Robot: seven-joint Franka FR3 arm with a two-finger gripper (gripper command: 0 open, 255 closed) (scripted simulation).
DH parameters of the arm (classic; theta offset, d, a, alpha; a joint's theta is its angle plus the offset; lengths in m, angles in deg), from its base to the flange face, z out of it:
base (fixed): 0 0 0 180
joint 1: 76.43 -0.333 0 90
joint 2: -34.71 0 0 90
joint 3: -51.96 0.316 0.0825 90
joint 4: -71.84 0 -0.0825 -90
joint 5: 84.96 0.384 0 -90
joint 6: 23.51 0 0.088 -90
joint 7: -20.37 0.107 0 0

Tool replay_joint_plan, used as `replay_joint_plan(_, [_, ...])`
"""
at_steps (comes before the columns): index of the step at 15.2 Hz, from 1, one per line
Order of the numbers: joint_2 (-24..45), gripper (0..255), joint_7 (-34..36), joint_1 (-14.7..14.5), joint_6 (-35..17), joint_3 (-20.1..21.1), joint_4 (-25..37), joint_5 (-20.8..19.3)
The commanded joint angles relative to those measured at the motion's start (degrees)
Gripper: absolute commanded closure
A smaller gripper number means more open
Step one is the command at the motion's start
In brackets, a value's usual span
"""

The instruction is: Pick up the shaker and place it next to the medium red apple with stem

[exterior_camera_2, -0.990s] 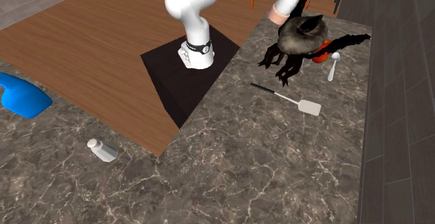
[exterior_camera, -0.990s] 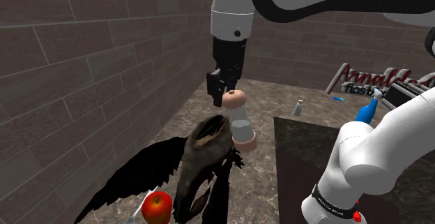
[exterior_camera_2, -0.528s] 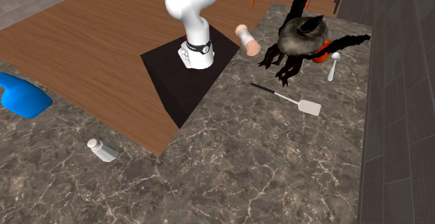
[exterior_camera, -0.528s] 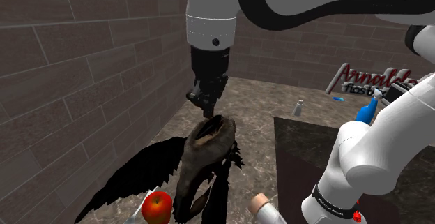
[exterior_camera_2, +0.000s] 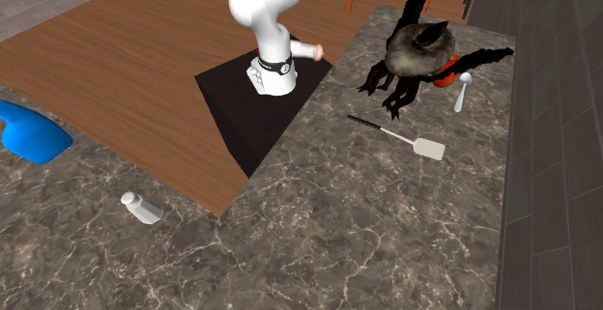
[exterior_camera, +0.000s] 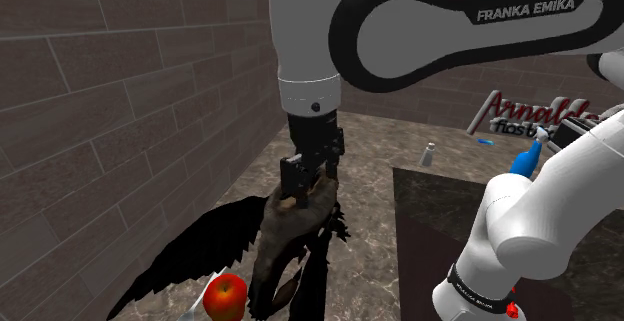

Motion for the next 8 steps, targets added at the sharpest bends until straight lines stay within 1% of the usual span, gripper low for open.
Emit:
replay_joint_plan(1, [-0.5,0,0.3,-0.1,-0.7,-0.4,-3.9,1.6])
replay_joint_plan(8, [-2.0,0,1.4,-0.4,-1.5,-1.2,-15.6,7.1])
